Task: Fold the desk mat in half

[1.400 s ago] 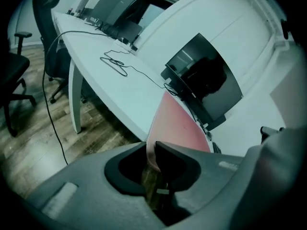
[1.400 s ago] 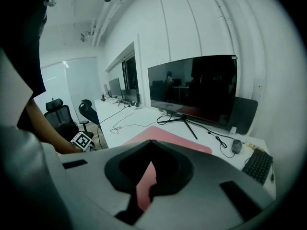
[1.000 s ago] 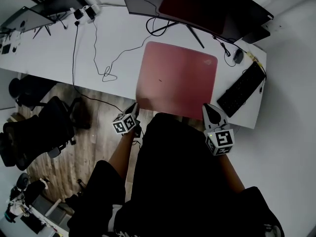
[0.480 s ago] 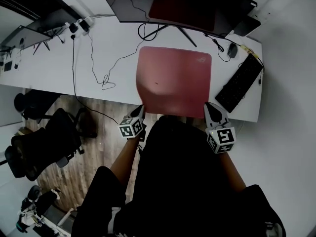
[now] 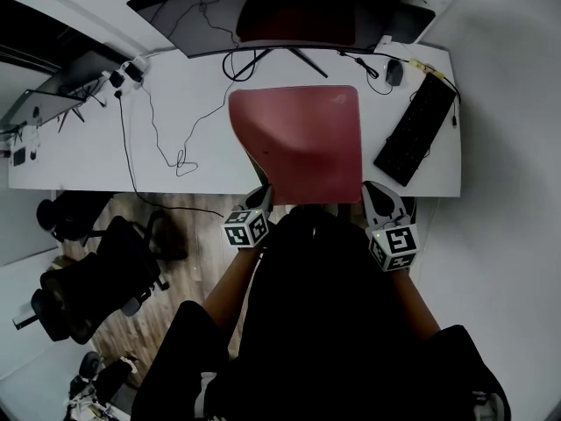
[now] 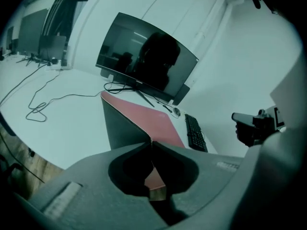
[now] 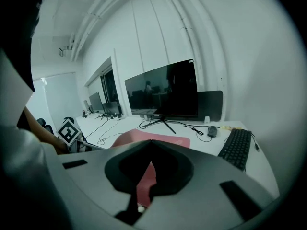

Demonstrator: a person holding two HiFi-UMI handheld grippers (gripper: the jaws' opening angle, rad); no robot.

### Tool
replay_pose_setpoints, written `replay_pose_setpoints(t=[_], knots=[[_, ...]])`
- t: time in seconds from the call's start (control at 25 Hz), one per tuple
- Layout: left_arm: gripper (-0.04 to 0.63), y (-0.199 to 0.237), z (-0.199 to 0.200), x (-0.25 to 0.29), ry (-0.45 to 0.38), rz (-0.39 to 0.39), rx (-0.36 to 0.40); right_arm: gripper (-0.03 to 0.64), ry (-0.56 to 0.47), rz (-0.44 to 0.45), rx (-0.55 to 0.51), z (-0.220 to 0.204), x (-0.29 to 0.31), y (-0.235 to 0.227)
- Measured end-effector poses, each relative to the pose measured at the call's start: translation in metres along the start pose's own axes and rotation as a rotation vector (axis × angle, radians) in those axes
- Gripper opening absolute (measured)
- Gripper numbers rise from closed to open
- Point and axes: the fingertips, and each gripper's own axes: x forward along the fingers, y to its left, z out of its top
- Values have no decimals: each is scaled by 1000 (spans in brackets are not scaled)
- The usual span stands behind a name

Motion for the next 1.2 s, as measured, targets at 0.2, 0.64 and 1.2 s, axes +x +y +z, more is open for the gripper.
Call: replay_pose_setpoints(t=[0.2, 0.64, 1.2], knots=[[31, -45, -1, 23, 47, -99, 31, 0, -22, -13, 31, -4, -15, -19], [31, -120, -16, 67, 78, -199, 260, 0, -19, -33, 71, -41, -31, -41], [31, -198, -68, 115, 237, -389, 411, 0, -33, -146, 148, -61, -65, -80]])
